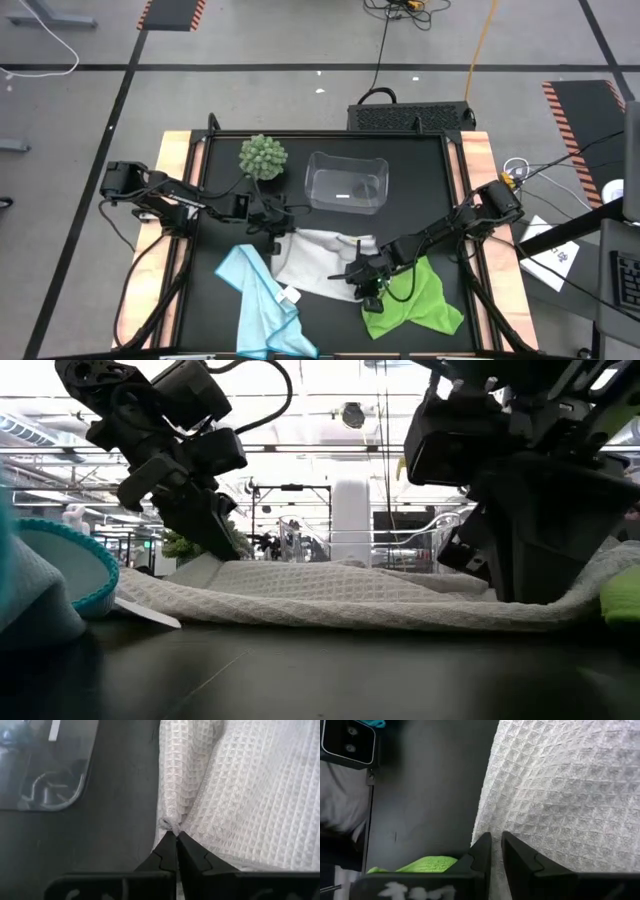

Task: Fold microfiber towels
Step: Fold the gray towel

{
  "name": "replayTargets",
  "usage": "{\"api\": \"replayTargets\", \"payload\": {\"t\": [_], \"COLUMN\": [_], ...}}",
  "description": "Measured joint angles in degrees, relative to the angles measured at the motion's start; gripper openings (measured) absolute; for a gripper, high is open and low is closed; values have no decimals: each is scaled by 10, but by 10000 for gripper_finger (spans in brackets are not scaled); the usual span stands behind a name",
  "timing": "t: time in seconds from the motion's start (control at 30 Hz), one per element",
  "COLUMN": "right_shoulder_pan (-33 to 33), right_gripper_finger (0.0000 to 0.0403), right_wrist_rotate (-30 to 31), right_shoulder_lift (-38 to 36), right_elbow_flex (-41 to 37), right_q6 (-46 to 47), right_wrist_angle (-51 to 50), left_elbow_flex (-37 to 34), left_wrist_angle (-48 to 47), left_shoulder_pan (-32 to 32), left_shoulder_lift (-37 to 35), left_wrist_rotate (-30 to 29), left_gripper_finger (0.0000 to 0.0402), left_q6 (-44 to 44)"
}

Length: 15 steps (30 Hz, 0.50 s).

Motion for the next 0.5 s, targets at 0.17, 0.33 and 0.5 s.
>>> {"api": "replayTargets", "payload": {"t": [0.17,0.33,0.5], "right_shoulder_pan": [-2,-7,-11], "right_gripper_finger": [38,38,38], "right_wrist_rotate": [15,16,15], "right_shoulder_lift": [0,0,0], "right_elbow_flex": [0,-1,-1], "right_q6": [-28,-45,-49], "right_wrist_angle": [11,41,44], "left_elbow_flex": [0,0,0], "left_wrist_angle": [-2,17,32], "left_shoulder_pan": [0,-3,-10], "left_shoulder_lift": [0,0,-16], "left_wrist_rotate": [0,6,9], "left_gripper_finger": [29,70,118], "left_q6": [-7,-1,4]}}
